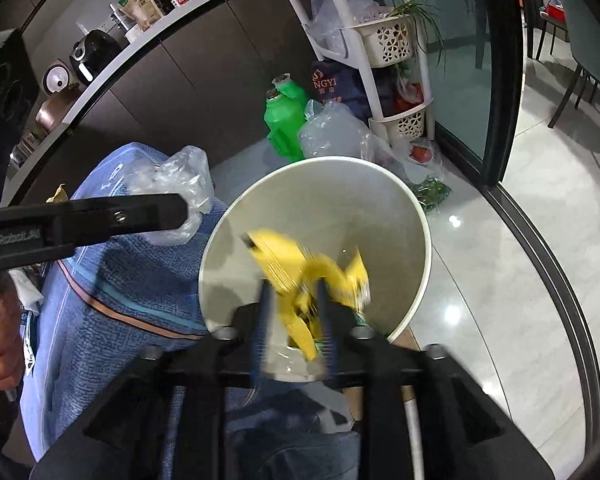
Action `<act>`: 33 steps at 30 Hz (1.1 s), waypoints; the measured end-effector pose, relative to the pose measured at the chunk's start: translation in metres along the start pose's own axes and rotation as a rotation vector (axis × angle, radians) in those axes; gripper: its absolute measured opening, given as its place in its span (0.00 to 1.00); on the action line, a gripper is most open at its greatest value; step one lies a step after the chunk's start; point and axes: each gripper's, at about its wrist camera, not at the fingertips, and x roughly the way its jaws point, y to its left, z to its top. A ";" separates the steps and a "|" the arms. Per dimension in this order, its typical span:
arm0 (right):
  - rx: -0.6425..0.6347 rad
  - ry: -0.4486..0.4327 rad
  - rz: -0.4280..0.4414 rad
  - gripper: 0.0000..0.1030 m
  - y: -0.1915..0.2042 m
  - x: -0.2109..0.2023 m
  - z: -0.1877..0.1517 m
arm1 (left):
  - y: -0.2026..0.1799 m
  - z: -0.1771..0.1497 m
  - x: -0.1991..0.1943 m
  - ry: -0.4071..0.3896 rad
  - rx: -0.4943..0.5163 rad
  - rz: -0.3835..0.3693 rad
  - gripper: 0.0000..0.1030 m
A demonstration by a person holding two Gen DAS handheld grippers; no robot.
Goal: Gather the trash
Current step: 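Grasp the clear plastic bag with the left tool while the right tool drops the yellow wrapper in the bin, then grasp the foil tray with the right tool while the left tool grasps the white fish wrapper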
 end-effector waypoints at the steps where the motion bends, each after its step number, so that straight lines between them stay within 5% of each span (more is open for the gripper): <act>1: -0.008 -0.011 0.005 0.52 -0.001 0.000 0.000 | -0.001 0.001 0.000 -0.011 0.004 0.019 0.70; 3: -0.025 -0.030 0.015 0.73 0.000 -0.003 -0.001 | -0.002 0.002 -0.004 -0.056 0.004 0.070 0.82; 6: -0.047 -0.063 0.022 0.92 0.002 -0.008 -0.001 | -0.002 0.005 -0.012 -0.090 -0.007 0.105 0.96; 19: -0.026 -0.069 0.022 0.92 0.018 -0.034 -0.002 | 0.009 -0.005 -0.050 -0.136 -0.069 0.149 0.97; 33: -0.138 -0.155 0.058 0.92 0.092 -0.109 -0.004 | 0.025 -0.059 -0.172 -0.245 -0.134 0.200 0.97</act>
